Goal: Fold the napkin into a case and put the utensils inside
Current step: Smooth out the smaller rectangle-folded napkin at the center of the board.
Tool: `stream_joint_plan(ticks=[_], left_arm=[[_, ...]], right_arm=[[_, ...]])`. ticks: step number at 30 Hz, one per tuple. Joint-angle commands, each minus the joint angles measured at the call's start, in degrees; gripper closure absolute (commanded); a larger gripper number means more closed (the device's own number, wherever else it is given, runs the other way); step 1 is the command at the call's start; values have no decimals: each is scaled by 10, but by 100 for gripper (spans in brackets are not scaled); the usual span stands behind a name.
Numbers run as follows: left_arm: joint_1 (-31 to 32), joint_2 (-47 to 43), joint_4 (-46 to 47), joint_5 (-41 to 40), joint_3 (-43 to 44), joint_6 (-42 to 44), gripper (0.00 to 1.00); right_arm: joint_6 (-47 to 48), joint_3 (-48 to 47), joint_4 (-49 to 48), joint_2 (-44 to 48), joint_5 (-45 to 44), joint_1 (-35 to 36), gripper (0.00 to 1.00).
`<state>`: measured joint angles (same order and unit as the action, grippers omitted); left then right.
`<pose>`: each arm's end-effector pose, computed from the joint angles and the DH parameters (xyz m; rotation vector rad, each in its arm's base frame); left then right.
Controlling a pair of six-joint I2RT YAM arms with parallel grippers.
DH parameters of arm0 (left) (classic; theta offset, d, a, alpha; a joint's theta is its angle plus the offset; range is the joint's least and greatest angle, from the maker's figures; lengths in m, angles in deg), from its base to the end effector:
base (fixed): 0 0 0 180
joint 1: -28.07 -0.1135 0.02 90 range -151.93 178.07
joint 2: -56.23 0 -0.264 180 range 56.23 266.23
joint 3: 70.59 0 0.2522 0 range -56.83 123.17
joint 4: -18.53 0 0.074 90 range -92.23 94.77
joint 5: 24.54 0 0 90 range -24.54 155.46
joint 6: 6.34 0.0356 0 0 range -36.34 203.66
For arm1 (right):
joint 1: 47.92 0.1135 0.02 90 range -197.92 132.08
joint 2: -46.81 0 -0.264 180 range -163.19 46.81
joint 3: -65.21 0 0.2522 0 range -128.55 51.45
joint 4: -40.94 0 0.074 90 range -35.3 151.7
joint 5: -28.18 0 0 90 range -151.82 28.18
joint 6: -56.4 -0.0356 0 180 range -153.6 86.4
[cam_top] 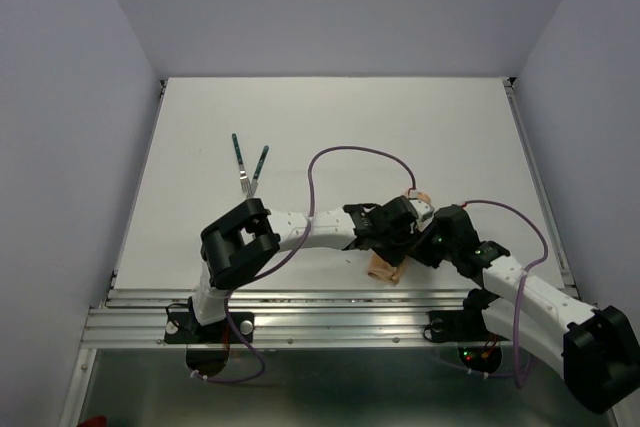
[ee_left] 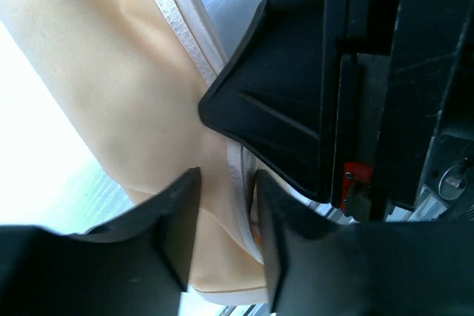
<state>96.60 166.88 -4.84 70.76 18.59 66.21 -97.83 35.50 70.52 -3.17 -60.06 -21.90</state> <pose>0.1526 -0.3971 0.1911 1.1255 2.2434 -0.7965 0.1410 0.0701 0.1445 0.8311 2.4437 0.6964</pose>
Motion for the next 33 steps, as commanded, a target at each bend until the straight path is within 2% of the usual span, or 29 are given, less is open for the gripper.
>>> stream_joint_plan(ticks=[1, 2, 3, 7, 8, 10, 11, 12, 13, 14, 17, 18, 26, 33], left_arm=[[3, -10, -18, -18, 33, -4, 42], [3, -19, -23, -19, 32, 0, 29], [2, -25, -26, -19, 32, 2, 24], [2, -59, -35, -20, 18, 1, 11], [1, -73, -34, -21, 6, -2, 12], [0, -87, -30, -21, -10, -6, 23], [-1, -94, -27, -18, -18, -8, 31], [0, -107, -19, -15, -37, -14, 49], [-1, -112, -16, -10, -45, -15, 57], [-2, -123, -3, 2, -63, -18, 71], [-1, -141, 20, 28, -92, -26, 88], [-2, -148, 34, 32, -107, -28, 99], [-4, -125, 65, 53, -113, -29, 100], [-7, -64, 106, 92, -101, -28, 100]], right_arm=[[8, 6, -24, -9, -4, 6, 87], [8, 5, -25, -12, -4, 6, 89], [8, 4, -27, -14, -4, 6, 91], [5, -2, -29, -33, -6, 6, 96], [5, -3, -31, -37, -7, 6, 97], [3, -4, -32, -38, -7, 6, 98], [3, -5, -32, -38, -8, 6, 98], [3, -7, -32, -39, -10, 6, 98], [4, -8, -32, -41, -11, 6, 98], [5, -9, -32, -43, -11, 6, 98], [7, -15, -32, -50, -11, 6, 99], [8, -15, -33, -51, -11, 6, 99], [8, -15, -38, -57, -9, 6, 99], [9, -15, -29, -54, -8, 6, 99]])
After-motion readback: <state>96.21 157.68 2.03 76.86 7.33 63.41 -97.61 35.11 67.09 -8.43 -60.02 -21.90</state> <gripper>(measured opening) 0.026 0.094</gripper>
